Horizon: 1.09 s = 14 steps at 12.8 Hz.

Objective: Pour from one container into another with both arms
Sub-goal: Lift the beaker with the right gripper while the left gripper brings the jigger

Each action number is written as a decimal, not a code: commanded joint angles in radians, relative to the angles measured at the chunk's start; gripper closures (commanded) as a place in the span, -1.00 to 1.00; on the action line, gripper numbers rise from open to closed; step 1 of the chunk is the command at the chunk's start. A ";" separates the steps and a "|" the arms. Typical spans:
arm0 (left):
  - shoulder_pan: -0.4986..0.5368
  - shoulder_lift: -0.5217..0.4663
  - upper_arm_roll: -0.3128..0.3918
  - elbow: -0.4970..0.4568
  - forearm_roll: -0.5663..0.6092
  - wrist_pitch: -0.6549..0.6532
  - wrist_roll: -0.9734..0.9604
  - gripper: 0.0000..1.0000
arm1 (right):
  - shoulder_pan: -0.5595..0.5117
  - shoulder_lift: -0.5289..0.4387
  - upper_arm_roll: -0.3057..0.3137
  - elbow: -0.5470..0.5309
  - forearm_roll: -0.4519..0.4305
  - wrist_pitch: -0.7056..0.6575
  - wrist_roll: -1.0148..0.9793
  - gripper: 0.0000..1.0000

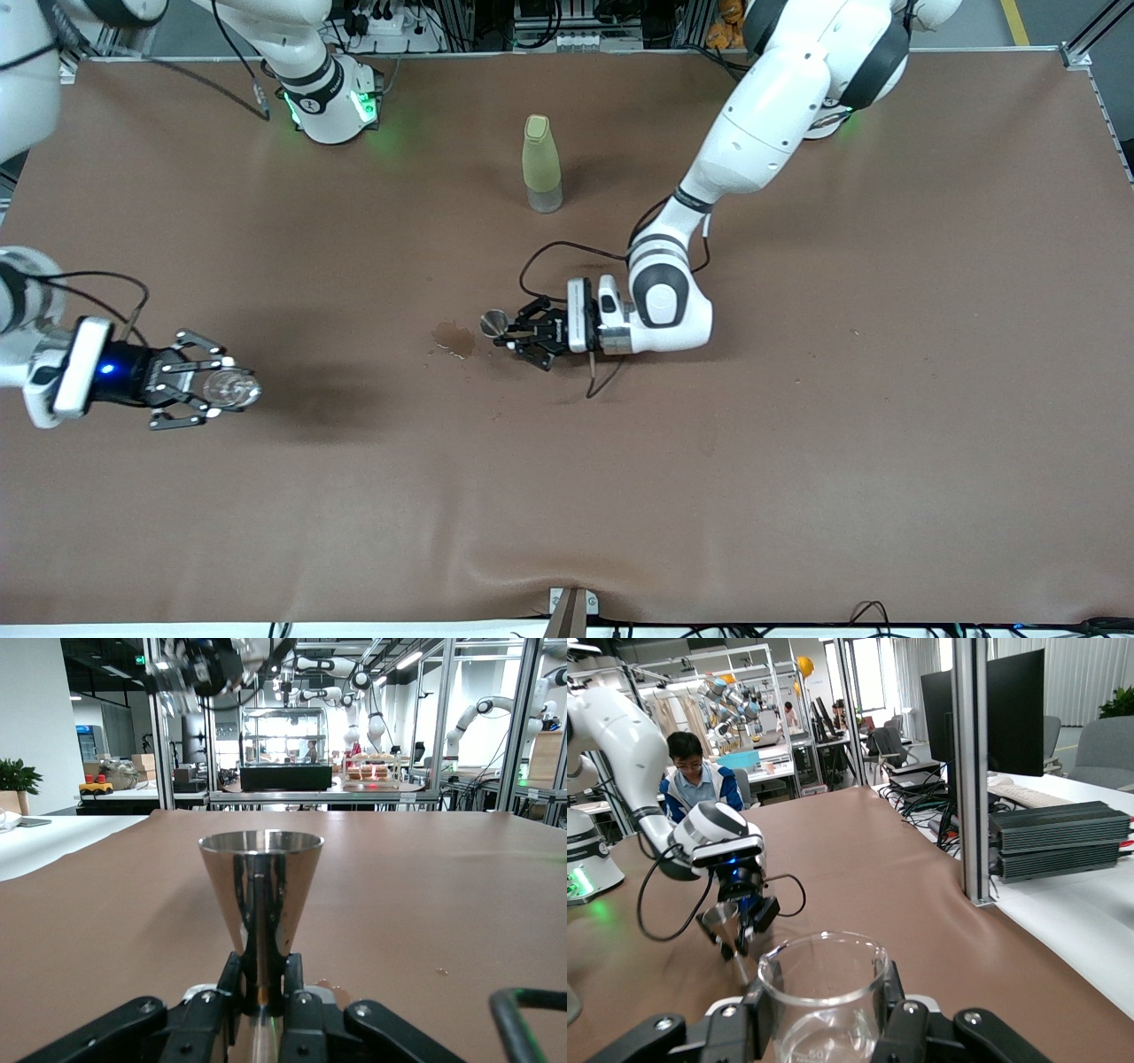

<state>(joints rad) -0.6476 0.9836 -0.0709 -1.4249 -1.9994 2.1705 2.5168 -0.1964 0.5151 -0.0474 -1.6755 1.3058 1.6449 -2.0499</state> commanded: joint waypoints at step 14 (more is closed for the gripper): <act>-0.066 0.015 0.016 0.050 -0.055 0.080 0.000 1.00 | 0.420 -0.320 -0.009 -0.607 0.477 0.303 -0.018 0.76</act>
<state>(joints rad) -0.6999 0.9897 -0.0642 -1.3953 -2.0274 2.2383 2.5106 0.2002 0.2436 -0.0461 -2.2292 1.7468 1.9420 -2.0633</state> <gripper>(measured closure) 0.789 0.507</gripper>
